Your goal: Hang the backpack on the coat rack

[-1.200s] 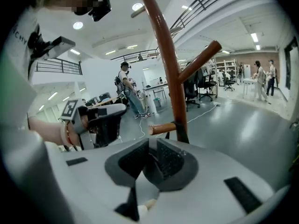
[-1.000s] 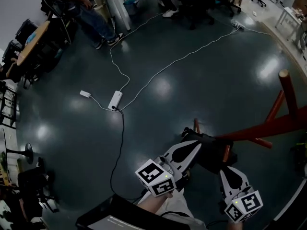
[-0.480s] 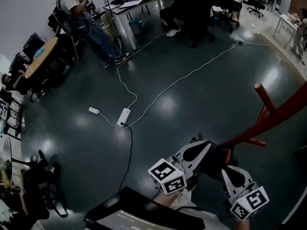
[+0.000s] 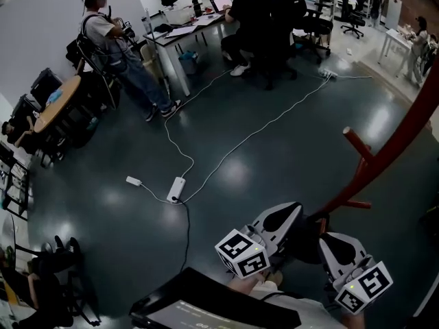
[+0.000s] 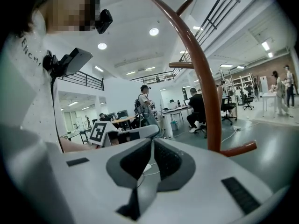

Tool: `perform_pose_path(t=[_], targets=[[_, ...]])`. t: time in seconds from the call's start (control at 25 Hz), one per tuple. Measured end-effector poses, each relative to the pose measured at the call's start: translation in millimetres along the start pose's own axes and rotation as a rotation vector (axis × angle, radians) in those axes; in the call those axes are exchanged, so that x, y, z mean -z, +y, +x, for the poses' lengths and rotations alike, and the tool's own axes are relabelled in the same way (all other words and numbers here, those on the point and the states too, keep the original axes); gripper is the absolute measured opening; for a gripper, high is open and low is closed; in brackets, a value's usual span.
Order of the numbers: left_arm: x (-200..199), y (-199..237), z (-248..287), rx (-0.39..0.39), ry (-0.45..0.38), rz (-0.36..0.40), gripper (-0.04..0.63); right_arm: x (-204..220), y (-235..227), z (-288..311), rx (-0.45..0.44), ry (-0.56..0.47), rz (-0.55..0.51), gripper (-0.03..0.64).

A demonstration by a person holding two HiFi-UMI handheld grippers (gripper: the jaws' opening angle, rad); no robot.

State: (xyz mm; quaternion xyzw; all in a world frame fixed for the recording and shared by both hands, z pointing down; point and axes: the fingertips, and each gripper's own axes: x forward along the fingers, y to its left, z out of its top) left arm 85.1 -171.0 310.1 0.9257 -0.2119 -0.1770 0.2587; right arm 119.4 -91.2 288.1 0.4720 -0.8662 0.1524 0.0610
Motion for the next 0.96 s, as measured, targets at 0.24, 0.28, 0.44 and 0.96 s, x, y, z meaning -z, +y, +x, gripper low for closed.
perform_pose_path(t=[0.24,0.28,0.44,0.96], targets=[[-2,-14,4,0.036,-0.005,0.009,0.009,-6,7,-14,0.028,-0.027,-0.021,0.034],[-1,-15,5,0.041,-0.003,0.011,0.009,-6,7,-16,0.035,-0.032,-0.019,0.034],[-1,-19,3,0.051,0.003,0.013,0.009,-9,5,-26,0.076,-0.055,-0.014,0.034],[-5,-26,-1,0.065,0.009,0.036,0.009,-12,10,-41,0.111,-0.104,-0.010,0.034]])
